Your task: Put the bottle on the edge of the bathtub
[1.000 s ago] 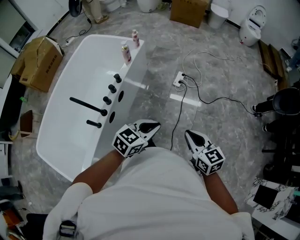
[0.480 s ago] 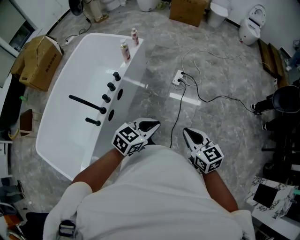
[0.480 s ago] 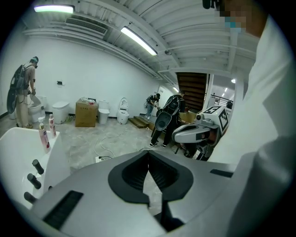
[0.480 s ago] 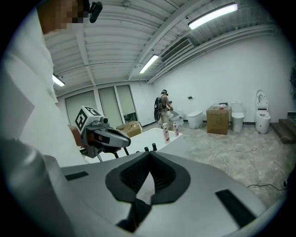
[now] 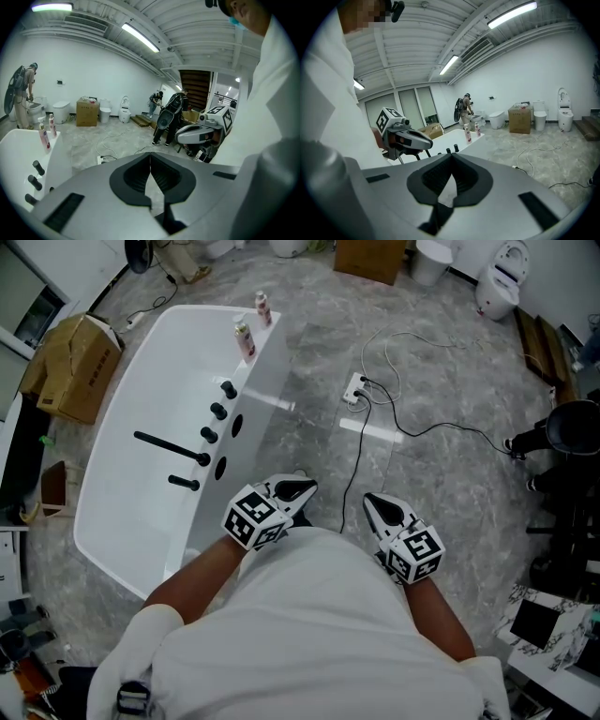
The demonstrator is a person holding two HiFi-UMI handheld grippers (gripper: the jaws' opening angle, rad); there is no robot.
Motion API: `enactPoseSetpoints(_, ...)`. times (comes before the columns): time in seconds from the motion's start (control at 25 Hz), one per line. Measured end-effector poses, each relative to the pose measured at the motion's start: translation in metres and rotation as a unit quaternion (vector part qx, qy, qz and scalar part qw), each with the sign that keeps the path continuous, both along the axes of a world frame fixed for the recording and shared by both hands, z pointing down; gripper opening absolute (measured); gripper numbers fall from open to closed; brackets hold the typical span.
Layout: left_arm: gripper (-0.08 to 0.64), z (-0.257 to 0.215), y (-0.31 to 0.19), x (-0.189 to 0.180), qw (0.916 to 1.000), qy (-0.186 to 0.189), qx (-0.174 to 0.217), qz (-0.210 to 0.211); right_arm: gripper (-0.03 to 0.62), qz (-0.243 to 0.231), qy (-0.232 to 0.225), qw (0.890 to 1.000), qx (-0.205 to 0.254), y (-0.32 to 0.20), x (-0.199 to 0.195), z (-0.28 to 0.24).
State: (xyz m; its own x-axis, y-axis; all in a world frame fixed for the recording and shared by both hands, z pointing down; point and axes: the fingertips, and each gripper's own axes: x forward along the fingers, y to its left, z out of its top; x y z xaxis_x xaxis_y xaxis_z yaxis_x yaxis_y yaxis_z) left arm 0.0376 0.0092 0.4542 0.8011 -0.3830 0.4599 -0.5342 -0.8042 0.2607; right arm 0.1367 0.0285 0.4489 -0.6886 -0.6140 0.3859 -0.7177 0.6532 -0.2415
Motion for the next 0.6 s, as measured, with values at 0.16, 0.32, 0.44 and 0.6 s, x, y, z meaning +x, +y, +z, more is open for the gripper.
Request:
enactPoseSetpoints(0.16, 0.018, 0.003, -0.004, 0.003, 1.0000, -0.007, 0.000, 0.003, 0.009, 0.004, -0.001, 1.000, -0.004, -0.004, 0.004, 0.002)
enactPoseSetpoints(0.32, 0.018, 0.007, -0.013, 0.006, 0.9999, -0.007, -0.004, 0.008, 0.008, 0.008, 0.000, 1.000, -0.013, -0.014, 0.007, 0.007)
enactPoseSetpoints(0.44, 0.018, 0.010, -0.026, 0.007, 0.9999, -0.004, -0.008, 0.009, 0.009, 0.008, 0.001, 1.000, -0.019, -0.025, 0.006, 0.011)
enactPoseSetpoints(0.6, 0.018, 0.010, -0.050, 0.007, 0.9999, 0.000, -0.009, 0.009, 0.009, 0.007, 0.004, 1.000, -0.023, -0.047, 0.003, 0.013)
